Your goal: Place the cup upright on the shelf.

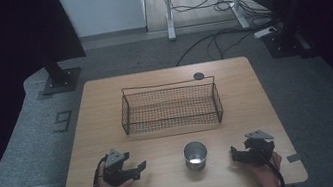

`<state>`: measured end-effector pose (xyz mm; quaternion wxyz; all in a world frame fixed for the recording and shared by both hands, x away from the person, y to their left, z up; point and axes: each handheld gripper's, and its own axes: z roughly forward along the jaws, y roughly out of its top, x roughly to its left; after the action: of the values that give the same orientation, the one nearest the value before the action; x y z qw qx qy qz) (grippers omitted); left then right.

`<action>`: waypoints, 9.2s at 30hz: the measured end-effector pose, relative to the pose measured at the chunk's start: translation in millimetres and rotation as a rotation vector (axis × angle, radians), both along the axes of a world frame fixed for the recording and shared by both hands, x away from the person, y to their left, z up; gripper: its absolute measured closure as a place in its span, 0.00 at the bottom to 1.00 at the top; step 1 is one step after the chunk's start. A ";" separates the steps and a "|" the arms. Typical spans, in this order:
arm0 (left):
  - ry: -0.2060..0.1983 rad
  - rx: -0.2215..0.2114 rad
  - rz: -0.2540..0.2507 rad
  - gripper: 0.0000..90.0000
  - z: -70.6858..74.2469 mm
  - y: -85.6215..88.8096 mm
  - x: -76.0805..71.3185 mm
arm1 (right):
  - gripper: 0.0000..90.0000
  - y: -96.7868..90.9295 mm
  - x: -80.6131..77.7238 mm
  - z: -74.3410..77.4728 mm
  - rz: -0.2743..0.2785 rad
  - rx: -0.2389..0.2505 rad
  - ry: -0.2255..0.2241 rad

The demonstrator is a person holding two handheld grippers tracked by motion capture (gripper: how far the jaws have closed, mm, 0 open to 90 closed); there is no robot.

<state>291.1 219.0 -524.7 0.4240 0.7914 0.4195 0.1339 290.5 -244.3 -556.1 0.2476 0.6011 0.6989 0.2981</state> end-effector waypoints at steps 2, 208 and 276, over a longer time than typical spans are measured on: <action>0.000 0.001 -0.001 0.21 -0.2 -0.3 0.1 | 0.00 0.0 0.1 0.0 0.000 0.000 0.000; -0.017 -0.044 -0.304 0.15 47.6 -150.6 22.3 | 0.03 -0.8 0.1 0.1 -0.025 0.001 -0.007; -0.103 -0.037 -0.266 0.16 107.7 -126.1 61.9 | 0.03 -1.2 0.5 0.2 -0.027 0.000 -0.007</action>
<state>353.0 92.9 -417.0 0.4734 0.8242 0.2911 0.1090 291.1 -245.5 -555.9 0.2539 0.6096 0.6899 0.2967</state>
